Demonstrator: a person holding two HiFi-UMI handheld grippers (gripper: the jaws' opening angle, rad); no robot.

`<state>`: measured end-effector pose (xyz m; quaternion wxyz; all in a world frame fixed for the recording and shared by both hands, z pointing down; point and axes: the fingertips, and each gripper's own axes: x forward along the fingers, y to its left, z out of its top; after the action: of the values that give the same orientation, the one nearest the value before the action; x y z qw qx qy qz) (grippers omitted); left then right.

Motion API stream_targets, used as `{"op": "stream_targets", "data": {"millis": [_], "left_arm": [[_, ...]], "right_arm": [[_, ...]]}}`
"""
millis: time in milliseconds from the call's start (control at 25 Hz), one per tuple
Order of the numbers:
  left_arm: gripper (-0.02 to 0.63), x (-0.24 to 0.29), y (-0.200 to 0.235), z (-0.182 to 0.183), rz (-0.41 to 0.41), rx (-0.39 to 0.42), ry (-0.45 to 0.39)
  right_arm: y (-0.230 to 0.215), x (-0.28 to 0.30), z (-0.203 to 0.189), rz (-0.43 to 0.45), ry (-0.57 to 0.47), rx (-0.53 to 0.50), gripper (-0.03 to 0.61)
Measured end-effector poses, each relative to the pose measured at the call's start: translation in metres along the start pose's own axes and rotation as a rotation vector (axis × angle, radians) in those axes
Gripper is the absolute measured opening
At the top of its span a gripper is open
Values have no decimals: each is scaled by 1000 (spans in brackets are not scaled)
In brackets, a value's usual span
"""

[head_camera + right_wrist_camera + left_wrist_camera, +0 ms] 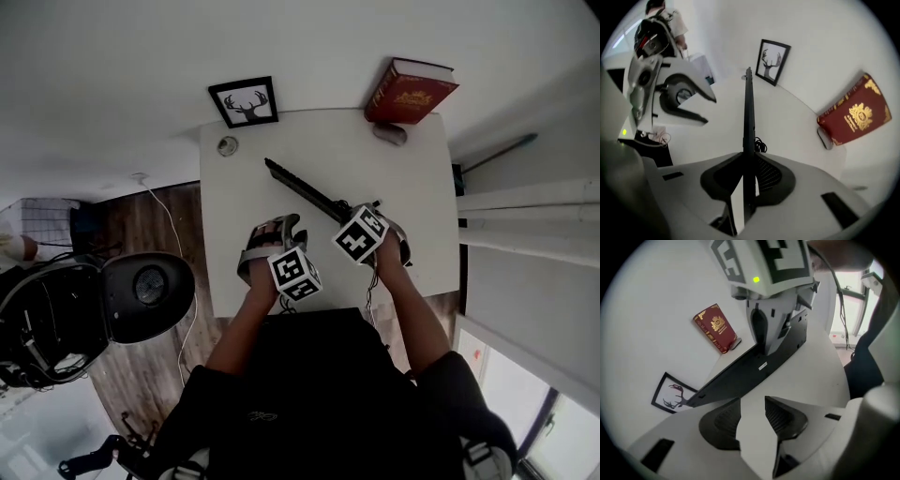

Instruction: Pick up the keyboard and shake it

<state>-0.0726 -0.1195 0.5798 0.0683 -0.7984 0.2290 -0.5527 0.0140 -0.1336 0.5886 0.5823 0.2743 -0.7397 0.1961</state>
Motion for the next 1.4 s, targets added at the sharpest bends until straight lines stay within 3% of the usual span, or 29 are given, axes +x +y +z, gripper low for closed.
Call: {"op": "stream_targets", "data": {"millis": [200, 320, 400, 560, 680, 880, 1000, 1120, 1240, 1400], "left_arm": [[181, 5, -22, 22, -87, -9, -94], [183, 8, -14, 25, -108, -71, -122], [181, 14, -1, 20, -129, -149, -131], [181, 23, 28, 21, -225, -395, -190], [181, 27, 41, 33, -243, -435, -201], [181, 13, 34, 51, -270, -353, -203], [183, -5, 10, 48, -283, -263, -192], [220, -21, -20, 39, -319, -170, -164], [256, -34, -46, 24, -349, -79, -128], [281, -38, -59, 9, -293, -49, -125]], "right_arm": [[-11, -1, 1, 72, -96, 334, 80], [-6, -4, -4, 113, -148, 482, 80], [1, -6, -7, 115, -169, 536, 80], [12, -2, -6, 149, -253, 709, 80], [20, -2, -6, 186, -337, 910, 80], [6, 1, -15, 208, -531, 1332, 80], [-11, 2, -24, 116, -620, 1494, 80], [-21, 4, -28, 26, -655, 1599, 80], [-24, 7, -23, 7, -679, 1666, 80], [-22, 10, -19, -7, -688, 1703, 80]]}}
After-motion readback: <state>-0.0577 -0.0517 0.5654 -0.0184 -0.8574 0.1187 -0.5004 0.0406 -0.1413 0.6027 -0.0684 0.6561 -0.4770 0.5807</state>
